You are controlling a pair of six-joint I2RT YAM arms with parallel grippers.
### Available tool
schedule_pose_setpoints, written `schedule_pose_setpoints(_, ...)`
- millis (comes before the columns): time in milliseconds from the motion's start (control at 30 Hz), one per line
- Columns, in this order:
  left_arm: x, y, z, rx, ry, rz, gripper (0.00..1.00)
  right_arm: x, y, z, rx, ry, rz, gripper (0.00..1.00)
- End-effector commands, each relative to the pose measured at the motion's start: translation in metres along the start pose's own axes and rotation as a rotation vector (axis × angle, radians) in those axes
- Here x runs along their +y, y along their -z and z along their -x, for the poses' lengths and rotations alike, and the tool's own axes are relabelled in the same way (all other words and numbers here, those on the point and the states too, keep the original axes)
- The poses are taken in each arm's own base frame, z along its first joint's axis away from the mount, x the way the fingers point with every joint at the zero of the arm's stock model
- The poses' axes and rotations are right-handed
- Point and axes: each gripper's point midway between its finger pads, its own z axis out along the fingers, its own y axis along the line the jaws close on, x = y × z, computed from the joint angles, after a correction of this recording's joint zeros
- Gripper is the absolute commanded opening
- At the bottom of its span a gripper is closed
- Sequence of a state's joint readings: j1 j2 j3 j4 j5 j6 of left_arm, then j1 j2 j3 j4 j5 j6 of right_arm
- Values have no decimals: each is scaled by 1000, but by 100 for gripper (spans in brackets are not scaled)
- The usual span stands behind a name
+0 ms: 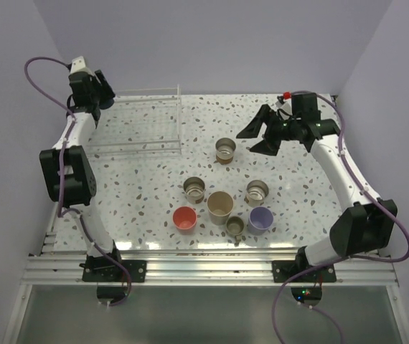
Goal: Load the cups into the dish rack
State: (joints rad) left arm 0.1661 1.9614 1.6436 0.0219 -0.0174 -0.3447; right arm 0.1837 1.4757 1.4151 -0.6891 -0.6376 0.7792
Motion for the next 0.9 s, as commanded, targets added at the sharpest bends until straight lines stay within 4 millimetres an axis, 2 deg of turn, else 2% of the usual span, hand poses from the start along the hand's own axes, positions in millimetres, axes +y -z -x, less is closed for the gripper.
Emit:
schedule_pose_setpoints(0,-8,-13,55,-206,-38,-15,0,-22,-7,-5,47,44,-54,79)
schedule_pose_setpoints(67,-4,-21,54,-226,-28,-11,0,-27,-9,-3,50,69,-69,79)
schedule_pose_setpoints(100,-1,-28,47,-218,-21,-12,0,-31,-9,-1,50,72,-78,79)
schedule_pose_setpoints(200,6,-40,49,-236,4,-17,0,-41,-6,10,22,106,-120,80)
schedule_pose_setpoints(233,11,-48,39,-224,0,-10,0,-41,-3,13,14,112,-126,80)
schedule_pose_setpoints(400,21,-75,26,-225,-31,25,0,-48,-3,26,-5,165,-180,80)
schedule_pose_setpoints(467,25,-80,29,-237,-42,44,0,-51,-4,29,-4,179,-196,80)
schedule_pose_setpoints(500,31,-87,19,-221,-47,62,0,-53,-4,31,-9,183,-207,80)
schedule_pose_setpoints(600,48,-101,8,-182,-64,147,0,-61,-7,34,-1,181,-231,80)
schedule_pose_setpoints(700,63,-107,0,-176,-58,202,0,-64,-10,40,-2,181,-235,80)
schedule_pose_setpoints(867,70,-115,-10,-164,-42,217,0,-66,-12,46,-9,183,-240,80)
